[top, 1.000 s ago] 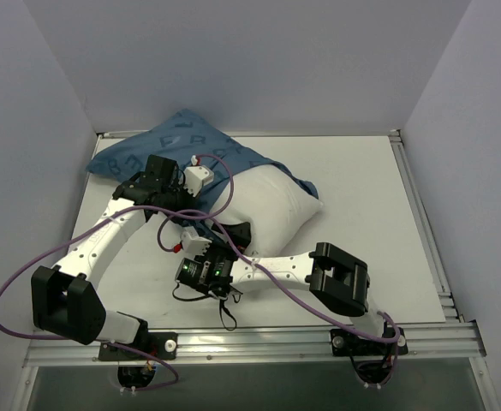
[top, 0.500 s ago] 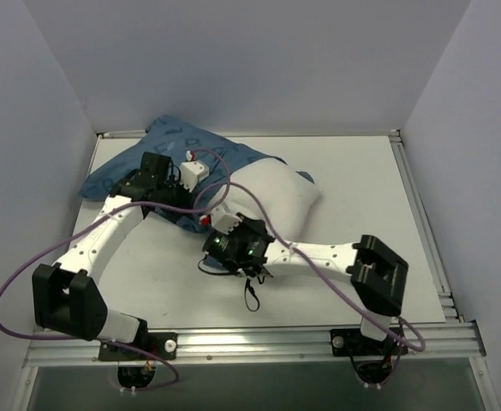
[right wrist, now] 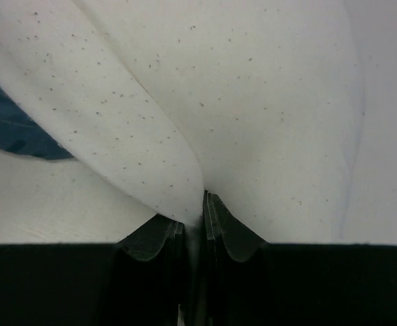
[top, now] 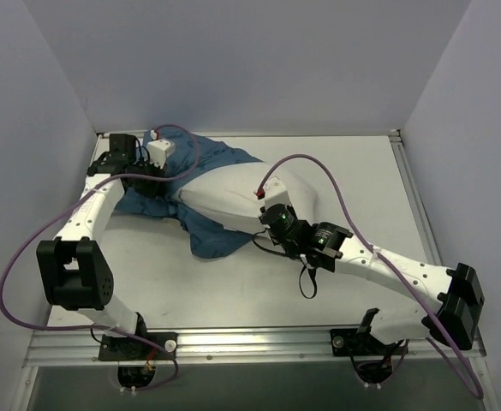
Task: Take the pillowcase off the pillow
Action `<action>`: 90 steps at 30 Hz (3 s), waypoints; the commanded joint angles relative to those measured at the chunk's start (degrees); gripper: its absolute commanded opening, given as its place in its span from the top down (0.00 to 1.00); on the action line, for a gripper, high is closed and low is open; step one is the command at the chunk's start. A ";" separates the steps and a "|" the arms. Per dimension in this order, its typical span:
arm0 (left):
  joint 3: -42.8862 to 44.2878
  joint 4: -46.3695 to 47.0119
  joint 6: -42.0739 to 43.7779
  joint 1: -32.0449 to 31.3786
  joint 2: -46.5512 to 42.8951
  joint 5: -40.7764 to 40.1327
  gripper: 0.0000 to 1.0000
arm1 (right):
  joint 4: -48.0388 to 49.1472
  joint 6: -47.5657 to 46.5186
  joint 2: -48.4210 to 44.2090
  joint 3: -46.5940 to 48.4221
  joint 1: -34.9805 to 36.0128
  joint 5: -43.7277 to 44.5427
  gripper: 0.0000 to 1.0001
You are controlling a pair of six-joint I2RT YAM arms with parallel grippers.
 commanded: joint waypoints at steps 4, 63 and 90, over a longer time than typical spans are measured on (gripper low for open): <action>-2.33 12.11 7.86 12.73 2.60 -19.60 0.98 | -11.25 1.96 -2.65 -3.80 -2.46 -3.00 1.00; 23.59 -10.92 0.57 -26.30 11.84 -12.67 0.98 | 18.21 15.59 -5.20 -25.71 20.04 -42.75 1.00; 23.86 -9.32 -2.60 -28.48 2.26 -8.28 0.98 | 13.09 -8.14 5.43 10.26 -26.64 -72.53 0.01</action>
